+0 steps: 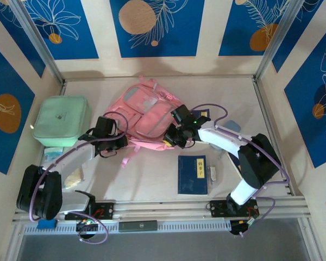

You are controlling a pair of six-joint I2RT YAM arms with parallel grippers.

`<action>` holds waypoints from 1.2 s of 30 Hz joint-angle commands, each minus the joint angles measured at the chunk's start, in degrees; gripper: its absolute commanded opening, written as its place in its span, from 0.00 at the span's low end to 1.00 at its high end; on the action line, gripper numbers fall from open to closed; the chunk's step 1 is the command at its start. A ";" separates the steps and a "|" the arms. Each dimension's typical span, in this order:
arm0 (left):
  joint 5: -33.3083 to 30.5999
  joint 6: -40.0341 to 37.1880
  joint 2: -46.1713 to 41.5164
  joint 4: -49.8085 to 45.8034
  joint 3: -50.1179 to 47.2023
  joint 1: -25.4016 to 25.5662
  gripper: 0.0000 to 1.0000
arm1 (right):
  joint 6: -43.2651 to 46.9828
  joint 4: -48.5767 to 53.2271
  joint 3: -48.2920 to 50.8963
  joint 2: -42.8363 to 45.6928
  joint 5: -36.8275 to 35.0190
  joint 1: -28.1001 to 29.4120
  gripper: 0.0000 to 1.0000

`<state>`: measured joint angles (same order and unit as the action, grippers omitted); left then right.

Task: Pack the student bag

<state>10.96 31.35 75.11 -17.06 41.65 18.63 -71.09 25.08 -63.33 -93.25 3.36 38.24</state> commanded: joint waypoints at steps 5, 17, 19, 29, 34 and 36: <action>-0.95 -4.97 6.62 1.24 7.92 -4.17 0.00 | -5.48 -6.92 -4.33 -3.51 -7.03 7.59 0.09; -1.70 -8.68 8.22 -3.22 11.44 -6.03 0.28 | -1.79 -3.90 -6.25 -2.63 -10.01 13.51 0.52; -2.08 -8.58 6.62 -5.15 11.15 -6.05 0.36 | -0.09 -1.84 -5.42 -0.69 -10.74 13.59 0.53; 6.50 -2.27 -6.24 -3.70 2.91 -4.12 0.50 | 13.29 11.09 -4.58 4.99 -11.27 4.20 0.60; 5.76 2.62 -13.57 -1.57 -2.22 -0.01 0.51 | 18.62 11.66 -5.03 4.16 -10.83 -1.31 0.60; 4.79 4.08 -15.98 -1.35 -3.50 2.11 0.51 | 21.63 12.56 -6.55 2.85 -11.62 -2.59 0.61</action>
<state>15.05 31.79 61.84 -19.88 39.64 18.70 -55.44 34.24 -68.14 -89.25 -8.03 36.42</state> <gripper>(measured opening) 0.513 0.604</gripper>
